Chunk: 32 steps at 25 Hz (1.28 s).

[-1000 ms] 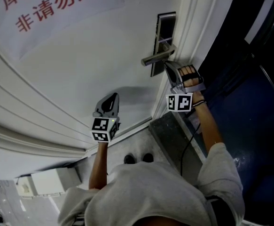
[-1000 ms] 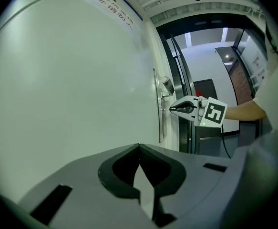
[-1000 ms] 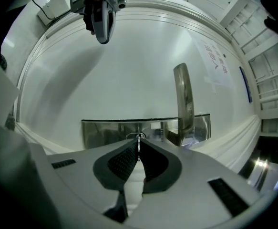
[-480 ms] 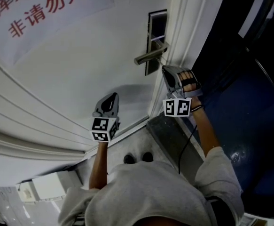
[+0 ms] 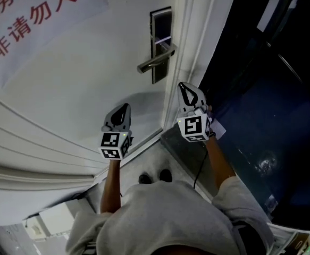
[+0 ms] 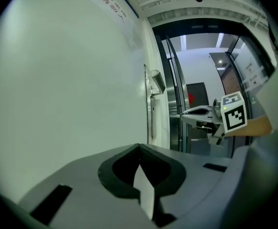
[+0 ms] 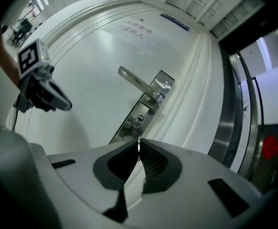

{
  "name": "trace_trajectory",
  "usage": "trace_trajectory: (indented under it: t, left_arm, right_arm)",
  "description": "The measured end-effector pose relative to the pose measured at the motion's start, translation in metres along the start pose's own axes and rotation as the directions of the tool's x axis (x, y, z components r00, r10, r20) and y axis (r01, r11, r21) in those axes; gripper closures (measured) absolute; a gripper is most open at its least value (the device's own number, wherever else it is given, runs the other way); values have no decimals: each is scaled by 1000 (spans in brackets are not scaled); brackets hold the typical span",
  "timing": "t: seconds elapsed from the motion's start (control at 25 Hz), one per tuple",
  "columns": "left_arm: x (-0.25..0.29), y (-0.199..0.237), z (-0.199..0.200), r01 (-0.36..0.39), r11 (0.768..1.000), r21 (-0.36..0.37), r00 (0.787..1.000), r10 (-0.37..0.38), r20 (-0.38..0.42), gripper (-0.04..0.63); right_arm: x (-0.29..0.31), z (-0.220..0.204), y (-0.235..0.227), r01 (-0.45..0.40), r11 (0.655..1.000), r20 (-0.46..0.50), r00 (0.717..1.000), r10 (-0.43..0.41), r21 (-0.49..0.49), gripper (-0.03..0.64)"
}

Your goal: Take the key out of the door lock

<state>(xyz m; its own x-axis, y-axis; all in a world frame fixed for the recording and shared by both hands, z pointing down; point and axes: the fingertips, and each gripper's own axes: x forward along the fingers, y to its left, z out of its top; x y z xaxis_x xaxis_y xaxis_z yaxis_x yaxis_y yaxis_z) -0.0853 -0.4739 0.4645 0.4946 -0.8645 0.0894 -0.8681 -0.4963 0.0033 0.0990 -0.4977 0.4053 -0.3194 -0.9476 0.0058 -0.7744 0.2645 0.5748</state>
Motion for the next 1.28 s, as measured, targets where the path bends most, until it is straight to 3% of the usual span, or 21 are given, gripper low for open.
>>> trace_trajectory:
  t: [0.16, 0.4, 0.96, 1.28]
  left_arm:
    - [11, -10, 1, 33, 999, 3, 999, -33, 2, 578]
    - [21, -25, 2, 78, 997, 7, 997, -78, 2, 578]
    - [37, -46, 2, 155, 988, 16, 988, -155, 2, 578]
    - [42, -53, 0, 173, 985, 12, 985, -173, 0, 578]
  right_arm:
    - [-16, -10, -4, 17, 969, 7, 1000, -19, 246, 586]
    - [-45, -29, -15, 92, 928, -34, 996, -85, 361, 586]
    - [-123, -82, -43, 273, 872, -184, 959, -215, 405, 586]
    - [-131, -88, -48, 303, 859, -204, 950, -238, 412, 586]
